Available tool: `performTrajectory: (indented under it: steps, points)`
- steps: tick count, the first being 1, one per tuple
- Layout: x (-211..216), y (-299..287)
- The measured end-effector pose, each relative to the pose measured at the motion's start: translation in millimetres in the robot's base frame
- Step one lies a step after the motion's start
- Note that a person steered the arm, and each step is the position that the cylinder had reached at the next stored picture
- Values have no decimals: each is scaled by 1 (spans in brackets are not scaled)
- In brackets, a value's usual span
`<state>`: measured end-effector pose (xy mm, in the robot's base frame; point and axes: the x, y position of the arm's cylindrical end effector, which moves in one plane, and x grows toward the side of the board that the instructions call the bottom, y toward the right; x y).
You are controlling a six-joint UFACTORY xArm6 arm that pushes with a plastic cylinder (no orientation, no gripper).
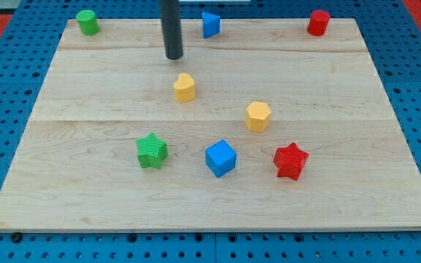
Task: Move the green circle to the vertical top side of the green star
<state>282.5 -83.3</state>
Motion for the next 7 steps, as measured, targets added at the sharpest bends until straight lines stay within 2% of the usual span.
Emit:
performTrajectory:
  steps: [2,3,6,7]
  points:
    - [-42,-55]
    - [-47,-68]
    - [-50,-74]
    - [-76,-74]
